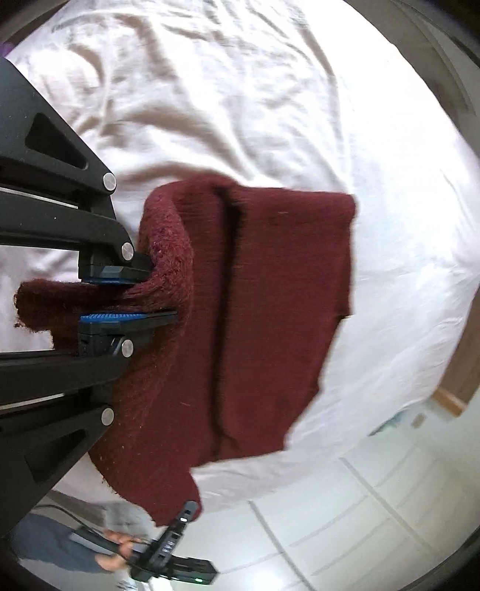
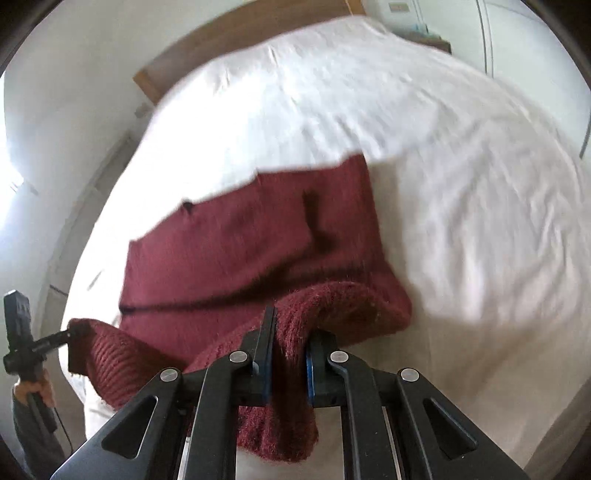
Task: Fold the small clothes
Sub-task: 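Grasp the hem with both grippers and fold it up toward the collar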
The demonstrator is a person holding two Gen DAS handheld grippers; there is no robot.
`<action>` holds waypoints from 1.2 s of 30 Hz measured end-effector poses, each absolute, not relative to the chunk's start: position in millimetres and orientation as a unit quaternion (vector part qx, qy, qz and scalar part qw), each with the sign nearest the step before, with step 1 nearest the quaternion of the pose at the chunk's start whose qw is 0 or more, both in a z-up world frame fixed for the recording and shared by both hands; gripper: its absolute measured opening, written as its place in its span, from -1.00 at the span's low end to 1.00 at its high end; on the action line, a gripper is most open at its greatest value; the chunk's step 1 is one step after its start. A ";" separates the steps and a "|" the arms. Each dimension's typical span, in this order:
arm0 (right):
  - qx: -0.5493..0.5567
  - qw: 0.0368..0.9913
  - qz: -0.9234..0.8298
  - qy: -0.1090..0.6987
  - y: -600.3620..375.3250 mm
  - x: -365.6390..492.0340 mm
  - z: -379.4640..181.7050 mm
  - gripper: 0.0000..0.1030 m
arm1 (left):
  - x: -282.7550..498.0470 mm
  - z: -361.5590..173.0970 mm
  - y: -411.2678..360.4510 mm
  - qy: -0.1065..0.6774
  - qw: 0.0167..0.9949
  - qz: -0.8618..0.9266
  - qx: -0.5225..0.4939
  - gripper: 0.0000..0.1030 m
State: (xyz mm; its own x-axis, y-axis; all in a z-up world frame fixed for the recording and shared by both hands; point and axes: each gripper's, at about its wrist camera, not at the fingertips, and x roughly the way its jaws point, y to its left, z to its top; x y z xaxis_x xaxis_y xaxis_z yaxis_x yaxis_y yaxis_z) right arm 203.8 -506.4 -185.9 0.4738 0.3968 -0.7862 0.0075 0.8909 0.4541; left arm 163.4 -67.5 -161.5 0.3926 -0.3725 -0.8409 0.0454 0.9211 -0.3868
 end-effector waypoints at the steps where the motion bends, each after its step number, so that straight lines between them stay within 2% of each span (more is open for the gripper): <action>1: 0.198 0.839 0.117 0.493 -505.6 213.0 -179.9 -0.76 | 170.4 -152.0 -54.1 0.531 0.822 -0.127 -0.161 -0.83; 6: 0.195 0.854 0.108 0.471 -504.7 259.5 -161.2 -0.76 | 219.4 -122.4 -36.6 0.507 0.839 -0.107 -0.165 -0.83; 11: 0.191 0.855 0.098 0.472 -501.9 305.5 -162.2 -0.76 | 264.3 -119.2 -37.6 0.504 0.848 -0.097 -0.129 -0.83; 19: 0.172 0.836 0.082 0.515 -482.3 360.9 -202.7 -0.76 | 312.1 -160.5 -58.9 0.525 0.846 -0.072 -0.062 -0.83; 29: 0.150 0.806 0.056 0.569 -472.5 380.7 -258.5 -0.70 | 337.2 -218.9 -67.0 0.545 0.838 -0.033 -0.019 -0.82; 33: 0.156 0.805 0.054 0.570 -472.8 380.5 -254.5 -0.42 | 340.6 -227.6 -66.5 0.554 0.832 -0.022 -0.014 -0.81; 35: 0.161 0.808 0.060 0.563 -473.8 381.1 -245.9 -0.03 | 343.8 -226.8 -65.1 0.561 0.828 -0.019 -0.022 -0.81; 36: 0.164 0.810 0.062 0.560 -474.0 381.5 -241.2 0.05 | 345.8 -224.9 -63.9 0.565 0.824 -0.019 -0.028 -0.80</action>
State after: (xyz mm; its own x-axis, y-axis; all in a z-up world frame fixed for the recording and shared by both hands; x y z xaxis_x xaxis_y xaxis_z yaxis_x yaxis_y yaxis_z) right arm 381.5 -474.0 -241.2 0.3656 0.2840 -0.8864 0.0826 0.9386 0.3348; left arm 345.8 -63.9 -224.9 0.3600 -0.0639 -0.9307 -0.0003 0.9976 -0.0686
